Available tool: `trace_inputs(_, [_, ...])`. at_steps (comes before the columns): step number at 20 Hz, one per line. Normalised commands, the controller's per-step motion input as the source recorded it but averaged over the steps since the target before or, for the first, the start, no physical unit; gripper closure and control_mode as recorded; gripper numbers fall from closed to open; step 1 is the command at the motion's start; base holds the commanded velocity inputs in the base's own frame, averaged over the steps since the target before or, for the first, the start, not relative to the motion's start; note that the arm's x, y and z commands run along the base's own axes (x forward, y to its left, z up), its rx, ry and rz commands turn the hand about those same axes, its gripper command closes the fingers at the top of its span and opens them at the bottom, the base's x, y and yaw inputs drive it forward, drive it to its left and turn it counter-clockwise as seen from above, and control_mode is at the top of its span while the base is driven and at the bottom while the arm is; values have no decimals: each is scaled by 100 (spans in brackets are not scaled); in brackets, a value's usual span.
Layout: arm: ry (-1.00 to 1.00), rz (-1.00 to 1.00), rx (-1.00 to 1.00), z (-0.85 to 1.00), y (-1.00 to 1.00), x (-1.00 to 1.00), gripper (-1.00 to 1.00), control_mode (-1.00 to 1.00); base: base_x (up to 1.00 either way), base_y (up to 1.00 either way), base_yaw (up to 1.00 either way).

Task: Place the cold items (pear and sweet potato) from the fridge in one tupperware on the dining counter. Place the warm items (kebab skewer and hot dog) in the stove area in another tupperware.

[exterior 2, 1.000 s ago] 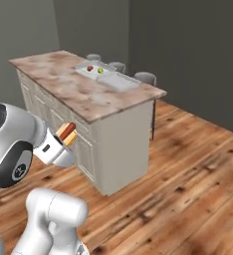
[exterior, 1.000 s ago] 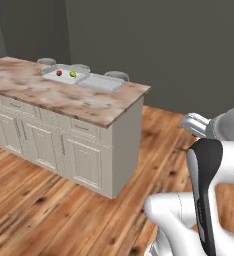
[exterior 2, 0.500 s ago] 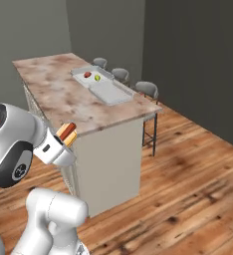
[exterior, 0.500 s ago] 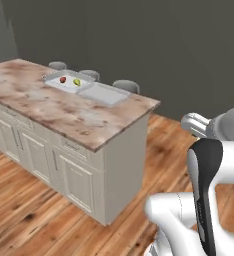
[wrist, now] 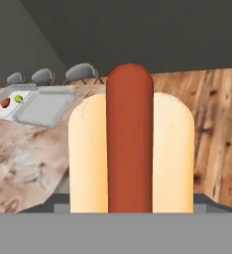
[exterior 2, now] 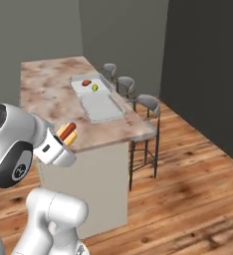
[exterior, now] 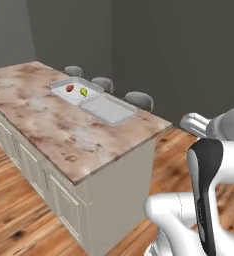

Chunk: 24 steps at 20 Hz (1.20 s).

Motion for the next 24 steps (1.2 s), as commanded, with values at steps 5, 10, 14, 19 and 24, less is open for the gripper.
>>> trace_inputs(5, [0, 0, 0, 0, 0, 0, 100, 100, 100, -56, 38])
trace_inputs(10, [0, 0, 0, 0, 0, 0, 100, 100, 100, -61, 42])
trace_inputs(14, [0, 0, 0, 0, 0, 0, 100, 100, 95, -69, 45])
trace_inputs(19, [0, 0, 0, 0, 0, 0, 100, 100, 60, -77, 53])
trace_inputs(24, [0, 0, 0, 0, 0, 0, 100, 100, 39, -73, 63])
